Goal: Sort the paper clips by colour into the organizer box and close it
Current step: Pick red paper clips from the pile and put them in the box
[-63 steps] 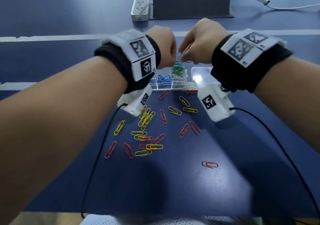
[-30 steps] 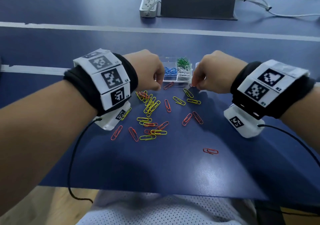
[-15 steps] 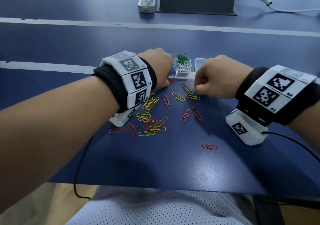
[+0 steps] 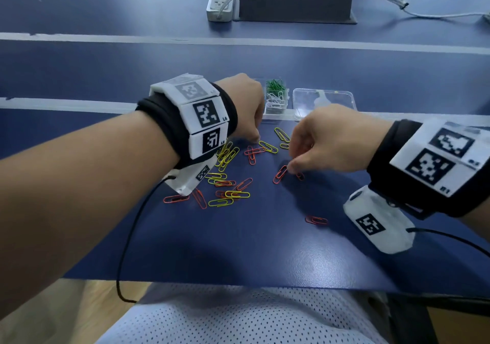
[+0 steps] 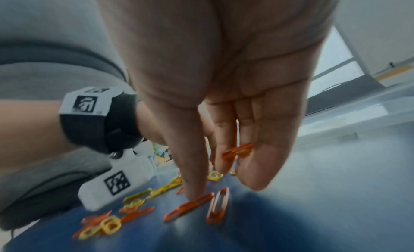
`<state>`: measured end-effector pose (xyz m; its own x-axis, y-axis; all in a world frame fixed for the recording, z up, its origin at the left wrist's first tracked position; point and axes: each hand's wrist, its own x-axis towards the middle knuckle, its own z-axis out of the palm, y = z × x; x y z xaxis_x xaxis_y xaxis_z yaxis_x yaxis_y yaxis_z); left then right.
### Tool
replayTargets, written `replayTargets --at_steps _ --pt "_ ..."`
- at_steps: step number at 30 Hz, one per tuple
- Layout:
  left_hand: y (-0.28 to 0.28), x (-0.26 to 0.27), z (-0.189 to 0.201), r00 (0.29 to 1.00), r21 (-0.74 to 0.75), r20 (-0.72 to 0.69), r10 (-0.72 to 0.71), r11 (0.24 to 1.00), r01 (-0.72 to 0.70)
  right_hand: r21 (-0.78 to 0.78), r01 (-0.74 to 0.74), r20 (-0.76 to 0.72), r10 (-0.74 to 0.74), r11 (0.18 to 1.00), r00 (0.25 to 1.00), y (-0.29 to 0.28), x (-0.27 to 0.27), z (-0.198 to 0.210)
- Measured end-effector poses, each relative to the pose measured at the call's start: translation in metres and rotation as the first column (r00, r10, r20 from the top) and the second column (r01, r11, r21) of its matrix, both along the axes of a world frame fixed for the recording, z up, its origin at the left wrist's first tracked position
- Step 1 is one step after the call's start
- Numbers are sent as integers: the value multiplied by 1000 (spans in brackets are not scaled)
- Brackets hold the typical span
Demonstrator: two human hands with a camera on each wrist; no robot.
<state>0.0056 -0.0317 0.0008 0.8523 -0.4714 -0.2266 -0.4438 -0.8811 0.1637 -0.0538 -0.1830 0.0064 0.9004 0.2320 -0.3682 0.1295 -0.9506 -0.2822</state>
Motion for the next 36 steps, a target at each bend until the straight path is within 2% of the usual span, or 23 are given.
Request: replayTargets --at_steps 4,9,14,17,19,22,24,27,31,36 --pt "-1 1 1 999 6 -20 -30 1000 30 -36 -92 43 94 995 995 7 -9 -6" --pt "-5 -11 0 996 95 -39 -82 992 86 -15 -115 32 115 993 993 9 -10 -6" --pt "-6 -14 1 996 86 -26 -87 992 89 146 13 -89 0 989 996 5 -5 -2" --pt "-3 -15 4 998 6 -48 -38 999 38 174 13 -60 -2 985 998 5 -3 -2" --pt "2 -15 5 991 -69 -136 19 997 -29 161 -57 2 58 985 998 6 -3 -3" --pt "10 -16 6 954 -166 -297 42 981 -95 54 -292 111 285 955 952 10 -4 -5" --pt "15 -16 6 952 -152 -304 21 986 -70 -35 -426 101 427 904 898 12 -3 -7" --pt "17 -15 7 966 -80 -258 16 996 -38 -45 -487 63 489 872 870 13 -1 -7" --pt "17 -17 8 957 -51 -289 4 999 -20 -34 -487 75 488 873 869 8 -5 -8" --pt "17 -15 -2 970 31 -175 -170 984 178 133 -330 70 323 935 944 -3 -11 -8"
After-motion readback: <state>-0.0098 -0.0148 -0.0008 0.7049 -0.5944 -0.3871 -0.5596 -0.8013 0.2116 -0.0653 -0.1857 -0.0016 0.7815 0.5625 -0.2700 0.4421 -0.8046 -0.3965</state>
